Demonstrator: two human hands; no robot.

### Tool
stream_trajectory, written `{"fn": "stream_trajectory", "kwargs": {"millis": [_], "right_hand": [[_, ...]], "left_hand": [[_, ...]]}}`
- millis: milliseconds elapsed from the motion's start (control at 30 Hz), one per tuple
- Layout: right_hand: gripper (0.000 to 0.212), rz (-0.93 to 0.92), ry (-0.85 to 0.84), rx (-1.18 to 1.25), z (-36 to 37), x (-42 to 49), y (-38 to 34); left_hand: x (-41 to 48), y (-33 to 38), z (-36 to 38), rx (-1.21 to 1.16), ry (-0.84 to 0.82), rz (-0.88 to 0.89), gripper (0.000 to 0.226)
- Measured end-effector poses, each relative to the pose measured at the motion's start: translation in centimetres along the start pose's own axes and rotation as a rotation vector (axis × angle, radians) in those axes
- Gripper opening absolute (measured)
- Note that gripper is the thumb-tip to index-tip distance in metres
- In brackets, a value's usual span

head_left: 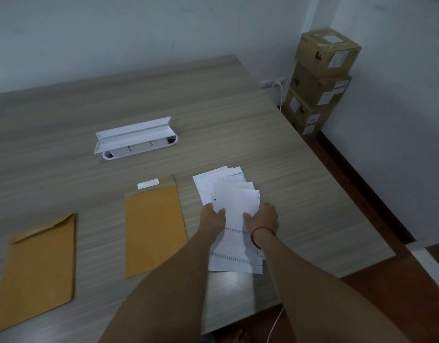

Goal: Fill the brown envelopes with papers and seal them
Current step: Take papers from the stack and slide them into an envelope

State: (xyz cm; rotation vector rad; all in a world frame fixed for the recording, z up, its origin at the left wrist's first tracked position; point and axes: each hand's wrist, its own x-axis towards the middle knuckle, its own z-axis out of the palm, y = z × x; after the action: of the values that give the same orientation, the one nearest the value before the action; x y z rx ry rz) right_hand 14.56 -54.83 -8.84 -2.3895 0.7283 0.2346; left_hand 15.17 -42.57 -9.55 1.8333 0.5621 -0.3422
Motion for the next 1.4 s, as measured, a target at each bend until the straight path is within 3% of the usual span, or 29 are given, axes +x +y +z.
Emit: {"fn": "stream_trajectory", "kwargs": {"millis": [233, 400, 500, 700, 900, 1167, 1300, 1400], "right_hand": [[0.053, 0.031, -0.115, 0.444, -0.5, 0.4, -1.9], [0.035, 0.026, -0.25, 0.612, -0.9, 0.2, -4.0], [0.033, -0.008, -0.411, 0.566, -0.4, 0.1, -5.8], [0.021, -0.082, -0.493, 0.518, 2.8, -1.0, -10.6], [0.018, -0.115, -0.662, 0.412, 6.3, -0.8, -16.0], [0.034, -0.206, -0.672, 0.398, 7.4, 0.6, -18.9], [0.038, -0.125, -0.665, 0.367, 8.8, 1.2, -18.7], [0.038, -0.073, -0.72, 0.374, 9.0, 1.6, -18.3]], "left_hand": [[0.7, 0.9, -1.4, 0.008, 0.01, 0.034, 0.035], [-0.2, 2.4, -3.9, -0.103, 0.122, -0.004, 0.039], [0.0, 2.8, -6.1, -0.211, 0.213, -0.049, 0.038], [0.7, 2.0, -11.8, -0.097, 0.21, -0.071, 0.039], [2.8, 2.3, -17.4, -0.17, 0.375, -0.078, 0.038], [5.0, 2.5, -19.8, -0.156, 0.275, -0.042, 0.025], [5.6, 3.2, -20.0, -0.199, 0.229, -0.069, 0.015], [5.8, 3.2, -20.1, -0.237, 0.209, -0.093, 0.022]]}}
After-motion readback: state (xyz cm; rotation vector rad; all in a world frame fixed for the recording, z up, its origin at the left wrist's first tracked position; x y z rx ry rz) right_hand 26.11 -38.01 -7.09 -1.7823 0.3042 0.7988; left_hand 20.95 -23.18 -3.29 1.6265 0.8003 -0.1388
